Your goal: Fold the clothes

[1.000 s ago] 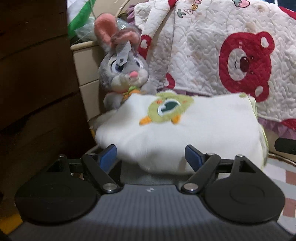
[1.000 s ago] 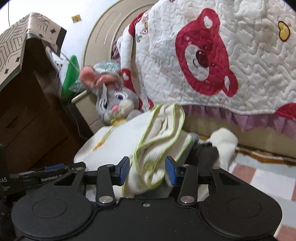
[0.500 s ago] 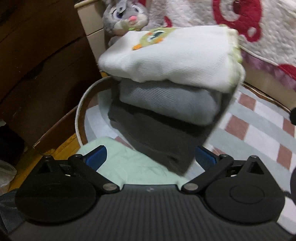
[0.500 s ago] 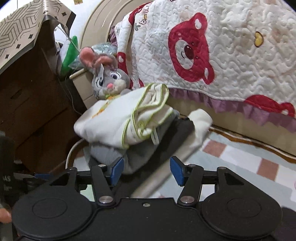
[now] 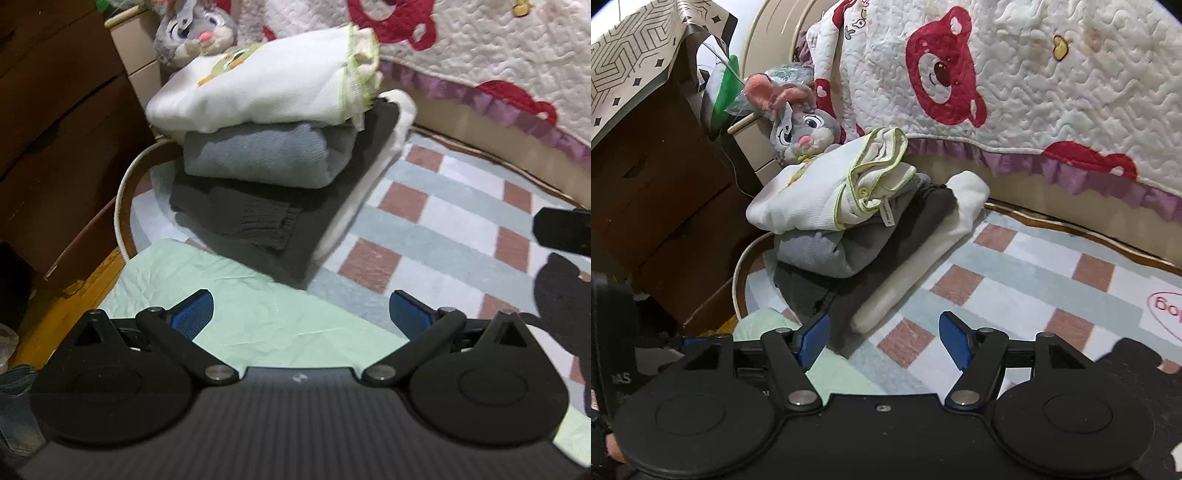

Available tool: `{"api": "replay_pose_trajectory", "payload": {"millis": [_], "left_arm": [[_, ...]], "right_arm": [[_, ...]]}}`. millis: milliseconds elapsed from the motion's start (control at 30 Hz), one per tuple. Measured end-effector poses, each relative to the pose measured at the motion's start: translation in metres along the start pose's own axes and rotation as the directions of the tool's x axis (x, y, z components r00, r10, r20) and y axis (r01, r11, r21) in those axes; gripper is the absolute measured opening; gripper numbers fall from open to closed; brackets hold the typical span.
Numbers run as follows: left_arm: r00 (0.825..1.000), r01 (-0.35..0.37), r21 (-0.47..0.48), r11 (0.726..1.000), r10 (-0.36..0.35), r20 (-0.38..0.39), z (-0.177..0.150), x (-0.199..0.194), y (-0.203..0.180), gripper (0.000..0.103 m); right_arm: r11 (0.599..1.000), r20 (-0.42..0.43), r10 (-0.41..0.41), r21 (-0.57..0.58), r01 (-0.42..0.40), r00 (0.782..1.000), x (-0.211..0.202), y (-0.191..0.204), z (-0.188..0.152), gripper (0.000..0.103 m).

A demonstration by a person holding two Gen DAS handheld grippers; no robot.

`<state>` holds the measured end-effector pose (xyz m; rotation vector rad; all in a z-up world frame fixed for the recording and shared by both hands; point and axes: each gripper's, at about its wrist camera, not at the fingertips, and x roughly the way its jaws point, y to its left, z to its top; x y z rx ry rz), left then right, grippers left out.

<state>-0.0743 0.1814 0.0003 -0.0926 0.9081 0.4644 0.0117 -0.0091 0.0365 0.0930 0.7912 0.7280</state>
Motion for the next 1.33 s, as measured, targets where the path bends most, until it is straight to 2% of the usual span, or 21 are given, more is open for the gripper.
{"api": "replay_pose_trajectory", "payload": {"millis": [100, 167, 200, 533, 1133, 1333], "left_arm": [[1.000, 0.010, 0.012, 1.000, -0.010, 0.022, 0.000, -0.011, -0.009, 0.103], [1.000, 0.011, 0.016, 1.000, -0.011, 0.026, 0.000, -0.015, -0.014, 0.103], [1.000, 0.011, 0.018, 1.000, -0.011, 0.027, 0.000, -0.016, -0.016, 0.103], [0.998, 0.003, 0.049, 0.999, -0.006, 0.057, 0.001, -0.028, -0.035, 0.103], [0.999, 0.006, 0.039, 0.999, -0.007, 0.043, -0.001, -0.030, -0.038, 0.103], [0.999, 0.026, 0.071, 0.997, -0.029, 0.046, -0.002, -0.031, -0.046, 0.103]], "right_arm": [[0.999, 0.000, -0.042, -0.026, 0.042, 0.999, -0.009, 0.000, -0.003, 0.075], [0.998, 0.020, -0.064, -0.025, 0.065, 0.998, -0.015, -0.001, -0.008, 0.082], [0.997, 0.029, -0.068, -0.022, 0.069, 0.997, -0.017, -0.001, -0.010, 0.083], [0.999, 0.073, -0.047, -0.015, 0.048, 0.996, -0.027, 0.004, -0.018, 0.083], [0.999, 0.065, -0.049, 0.019, 0.047, 0.997, -0.031, 0.002, -0.023, 0.083], [0.999, 0.056, -0.035, 0.026, 0.033, 0.998, -0.031, 0.000, -0.024, 0.083]]}}
